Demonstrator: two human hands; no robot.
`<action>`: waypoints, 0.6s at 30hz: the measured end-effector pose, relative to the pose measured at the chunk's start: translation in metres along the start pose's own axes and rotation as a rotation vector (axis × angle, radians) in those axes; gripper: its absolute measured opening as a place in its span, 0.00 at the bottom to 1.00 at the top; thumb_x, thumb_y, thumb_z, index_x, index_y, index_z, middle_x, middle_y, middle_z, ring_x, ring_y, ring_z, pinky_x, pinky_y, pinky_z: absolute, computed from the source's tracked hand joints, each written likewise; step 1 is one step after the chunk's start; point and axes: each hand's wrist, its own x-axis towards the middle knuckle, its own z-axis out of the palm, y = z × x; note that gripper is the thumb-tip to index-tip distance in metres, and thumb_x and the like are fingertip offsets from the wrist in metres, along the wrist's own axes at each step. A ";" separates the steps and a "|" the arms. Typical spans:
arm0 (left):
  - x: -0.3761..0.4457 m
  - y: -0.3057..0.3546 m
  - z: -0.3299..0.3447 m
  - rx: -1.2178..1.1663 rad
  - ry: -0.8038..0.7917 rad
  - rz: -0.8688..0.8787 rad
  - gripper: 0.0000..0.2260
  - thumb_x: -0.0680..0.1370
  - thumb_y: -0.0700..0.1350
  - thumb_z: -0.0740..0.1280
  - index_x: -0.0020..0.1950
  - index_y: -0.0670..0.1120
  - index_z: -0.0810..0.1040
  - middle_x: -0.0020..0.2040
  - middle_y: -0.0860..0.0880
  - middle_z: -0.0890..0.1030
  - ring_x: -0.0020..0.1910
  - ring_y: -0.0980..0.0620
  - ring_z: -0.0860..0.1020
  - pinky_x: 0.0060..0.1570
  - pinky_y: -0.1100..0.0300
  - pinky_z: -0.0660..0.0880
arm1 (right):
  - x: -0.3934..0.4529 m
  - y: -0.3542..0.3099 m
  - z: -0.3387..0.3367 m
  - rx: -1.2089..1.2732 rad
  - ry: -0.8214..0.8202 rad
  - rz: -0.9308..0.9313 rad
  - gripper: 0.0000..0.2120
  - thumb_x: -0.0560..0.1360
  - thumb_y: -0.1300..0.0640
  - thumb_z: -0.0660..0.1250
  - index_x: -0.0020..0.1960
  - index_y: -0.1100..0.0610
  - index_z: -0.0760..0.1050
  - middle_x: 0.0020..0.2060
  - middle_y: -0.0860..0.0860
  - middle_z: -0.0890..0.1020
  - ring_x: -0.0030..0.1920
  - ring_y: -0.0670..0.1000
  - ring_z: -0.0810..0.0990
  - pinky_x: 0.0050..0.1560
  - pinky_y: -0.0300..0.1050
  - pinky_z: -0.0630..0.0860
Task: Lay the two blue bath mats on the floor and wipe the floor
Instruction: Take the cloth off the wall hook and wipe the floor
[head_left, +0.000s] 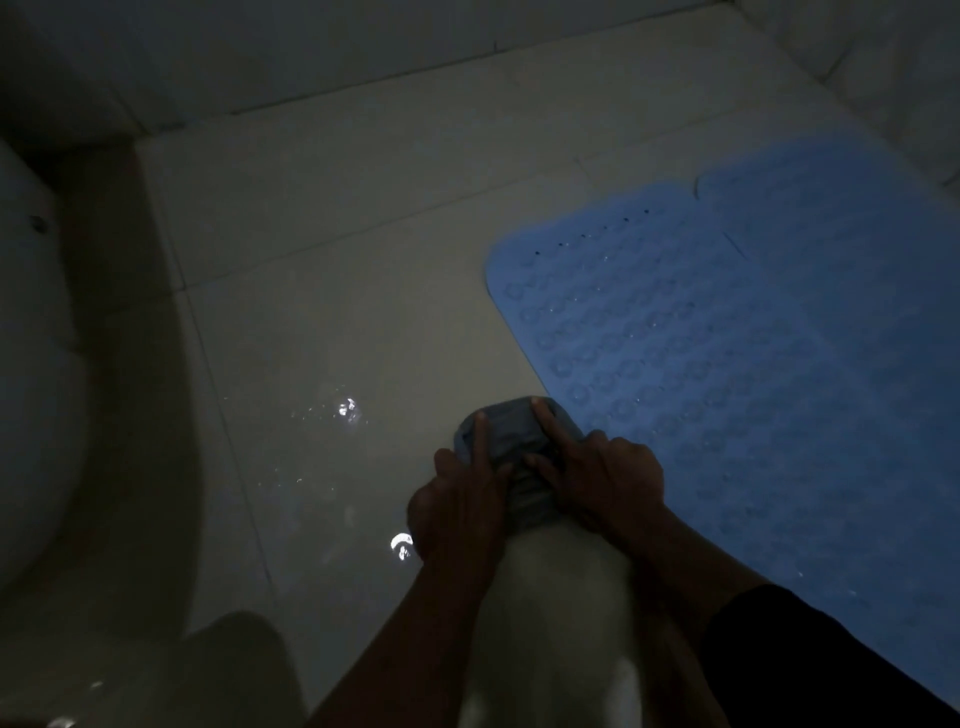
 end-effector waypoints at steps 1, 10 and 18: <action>0.005 -0.003 0.003 0.072 0.058 0.027 0.28 0.78 0.63 0.52 0.73 0.52 0.74 0.38 0.43 0.78 0.21 0.49 0.71 0.26 0.61 0.61 | 0.007 -0.003 0.000 0.015 -0.017 -0.018 0.31 0.77 0.30 0.45 0.78 0.37 0.49 0.41 0.56 0.81 0.36 0.55 0.81 0.34 0.43 0.63; 0.071 -0.005 -0.030 0.111 -0.045 -0.140 0.30 0.82 0.64 0.49 0.81 0.57 0.44 0.61 0.42 0.74 0.50 0.46 0.80 0.39 0.56 0.65 | 0.091 -0.014 0.005 -0.011 0.143 -0.125 0.35 0.67 0.29 0.67 0.70 0.43 0.73 0.25 0.55 0.78 0.22 0.54 0.76 0.28 0.40 0.62; 0.133 -0.003 -0.042 0.010 -0.119 -0.343 0.29 0.82 0.65 0.47 0.80 0.62 0.42 0.66 0.41 0.71 0.57 0.42 0.78 0.53 0.52 0.72 | 0.168 -0.016 0.002 0.144 0.272 -0.317 0.30 0.71 0.34 0.54 0.64 0.48 0.80 0.22 0.53 0.75 0.20 0.54 0.73 0.25 0.39 0.62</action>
